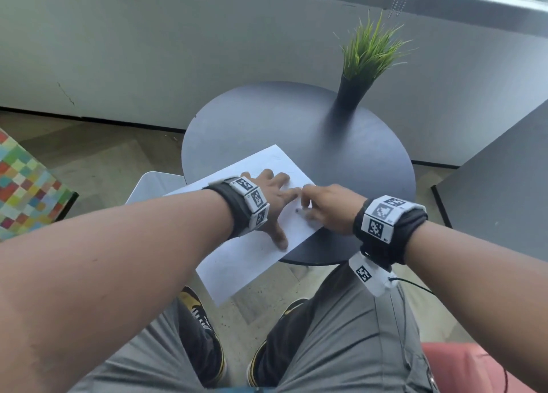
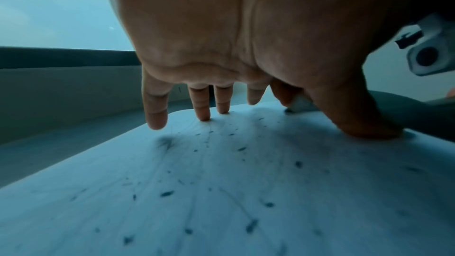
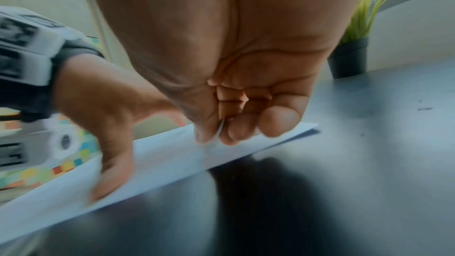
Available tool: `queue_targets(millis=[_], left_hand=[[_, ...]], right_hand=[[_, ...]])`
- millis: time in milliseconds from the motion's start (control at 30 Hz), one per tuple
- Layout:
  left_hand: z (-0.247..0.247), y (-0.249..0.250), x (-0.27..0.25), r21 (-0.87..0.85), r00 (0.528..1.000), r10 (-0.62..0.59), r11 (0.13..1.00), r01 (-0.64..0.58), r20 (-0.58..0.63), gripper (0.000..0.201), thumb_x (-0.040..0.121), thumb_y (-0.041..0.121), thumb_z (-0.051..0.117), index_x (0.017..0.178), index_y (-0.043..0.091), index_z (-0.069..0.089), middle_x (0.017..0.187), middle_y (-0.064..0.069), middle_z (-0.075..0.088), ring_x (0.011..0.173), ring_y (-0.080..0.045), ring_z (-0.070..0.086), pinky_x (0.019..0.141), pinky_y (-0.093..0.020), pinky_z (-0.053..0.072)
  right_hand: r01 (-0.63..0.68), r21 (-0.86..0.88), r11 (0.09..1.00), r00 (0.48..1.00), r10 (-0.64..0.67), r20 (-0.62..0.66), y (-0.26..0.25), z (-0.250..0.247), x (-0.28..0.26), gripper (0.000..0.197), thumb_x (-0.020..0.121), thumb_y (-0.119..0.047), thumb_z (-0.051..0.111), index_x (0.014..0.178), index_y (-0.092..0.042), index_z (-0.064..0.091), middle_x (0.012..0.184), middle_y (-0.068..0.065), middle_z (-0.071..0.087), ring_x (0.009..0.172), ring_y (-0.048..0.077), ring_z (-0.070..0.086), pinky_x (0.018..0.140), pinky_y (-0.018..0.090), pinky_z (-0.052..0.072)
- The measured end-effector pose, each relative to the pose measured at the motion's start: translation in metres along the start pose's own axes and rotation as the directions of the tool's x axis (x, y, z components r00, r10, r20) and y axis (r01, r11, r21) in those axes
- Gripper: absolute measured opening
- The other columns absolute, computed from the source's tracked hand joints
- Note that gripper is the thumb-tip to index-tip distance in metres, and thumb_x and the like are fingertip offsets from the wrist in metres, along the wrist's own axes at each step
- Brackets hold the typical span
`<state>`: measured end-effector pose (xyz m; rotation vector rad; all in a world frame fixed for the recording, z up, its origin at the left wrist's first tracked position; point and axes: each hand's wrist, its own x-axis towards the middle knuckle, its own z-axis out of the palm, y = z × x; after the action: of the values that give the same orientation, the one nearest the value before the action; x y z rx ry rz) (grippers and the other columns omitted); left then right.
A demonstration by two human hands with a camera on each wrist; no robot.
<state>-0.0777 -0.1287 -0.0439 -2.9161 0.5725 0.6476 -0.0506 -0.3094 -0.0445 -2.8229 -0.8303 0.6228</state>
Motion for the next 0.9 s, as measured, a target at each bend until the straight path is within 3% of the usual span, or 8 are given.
queue_targets(millis=[100,167,300,467,600,667,767,900], left_hand=[[0.003,-0.003,0.0,0.009,0.995,-0.039,0.999,0.039,0.09,0.132,0.053,0.086,0.069,0.155,0.044,-0.004,0.166,0.005,-0.012,0.151,-0.035,-0.002,0.111,-0.067,0.02],[0.003,-0.003,0.003,-0.008,0.992,-0.052,0.999,0.053,0.112,0.136,0.052,0.087,0.069,0.155,0.045,-0.009,0.166,0.007,-0.018,0.151,-0.036,-0.008,0.111,-0.071,0.017],[-0.001,-0.002,0.004,-0.029,0.989,-0.061,0.997,0.065,0.138,0.139,0.051,0.084,0.073,0.155,0.045,-0.01,0.165,0.005,-0.019,0.151,-0.039,-0.009,0.109,-0.074,0.018],[-0.001,-0.002,0.004,-0.001,0.99,-0.058,0.998,0.059,0.128,0.137,0.055,0.084,0.072,0.156,0.043,-0.011,0.166,0.004,-0.018,0.15,-0.039,-0.007,0.109,-0.069,0.023],[-0.002,-0.002,0.0,-0.013,0.991,-0.046,0.999,0.048,0.128,0.135,0.057,0.082,0.073,0.157,0.041,-0.01,0.166,0.003,-0.018,0.15,-0.039,-0.009,0.11,-0.066,0.023],[-0.002,-0.002,0.001,-0.018,0.991,-0.043,0.999,0.046,0.126,0.135,0.058,0.082,0.073,0.157,0.041,-0.01,0.166,0.002,-0.018,0.15,-0.039,-0.009,0.111,-0.065,0.023],[0.0,-0.003,0.002,-0.023,0.991,-0.047,0.998,0.05,0.125,0.136,0.057,0.083,0.072,0.156,0.042,-0.012,0.166,0.004,-0.018,0.15,-0.038,-0.01,0.111,-0.066,0.024],[0.0,-0.002,0.001,-0.016,0.99,-0.043,0.999,0.046,0.133,0.136,0.058,0.082,0.072,0.157,0.04,-0.011,0.166,0.002,-0.018,0.15,-0.039,-0.01,0.112,-0.065,0.022]], right_hand=[[-0.11,-0.016,0.994,0.99,0.108,-0.091,0.014,-0.006,0.012,0.024,0.092,-0.05,0.047,0.099,-0.027,0.049,0.099,0.006,0.061,0.086,0.028,0.058,0.075,0.035,0.048],[-0.043,-0.04,0.998,0.995,0.039,-0.089,0.009,-0.002,0.008,0.021,0.094,-0.044,0.047,0.101,-0.025,0.05,0.099,0.006,0.061,0.086,0.028,0.056,0.073,0.035,0.047],[0.238,-0.085,0.968,0.969,-0.231,0.088,-0.008,0.009,-0.005,0.012,0.096,-0.027,0.049,0.106,-0.022,0.053,0.099,0.0,0.06,0.084,0.023,0.05,0.075,0.035,0.043],[-0.029,-0.05,0.998,0.992,0.023,-0.122,0.013,-0.005,0.01,0.018,0.096,-0.032,0.044,0.105,-0.017,0.047,0.099,0.011,0.063,0.083,0.031,0.054,0.069,0.035,0.045],[0.215,-0.061,0.975,0.975,-0.211,0.067,-0.011,0.013,-0.008,0.014,0.095,-0.023,0.046,0.107,-0.017,0.049,0.099,0.006,0.06,0.088,0.03,0.055,0.074,0.038,0.046],[0.18,-0.056,0.982,0.982,-0.176,0.066,-0.004,0.006,-0.005,0.015,0.095,-0.024,0.048,0.108,-0.019,0.051,0.097,0.003,0.058,0.087,0.028,0.054,0.074,0.036,0.044],[-0.014,-0.024,1.0,0.995,0.011,-0.1,0.011,-0.004,0.004,0.016,0.096,-0.032,0.045,0.105,-0.02,0.047,0.097,0.006,0.06,0.083,0.029,0.054,0.069,0.034,0.044],[0.222,-0.06,0.973,0.974,-0.218,0.068,-0.015,0.016,-0.012,0.008,0.095,-0.024,0.048,0.103,-0.022,0.046,0.099,0.005,0.059,0.084,0.024,0.052,0.072,0.037,0.044]])
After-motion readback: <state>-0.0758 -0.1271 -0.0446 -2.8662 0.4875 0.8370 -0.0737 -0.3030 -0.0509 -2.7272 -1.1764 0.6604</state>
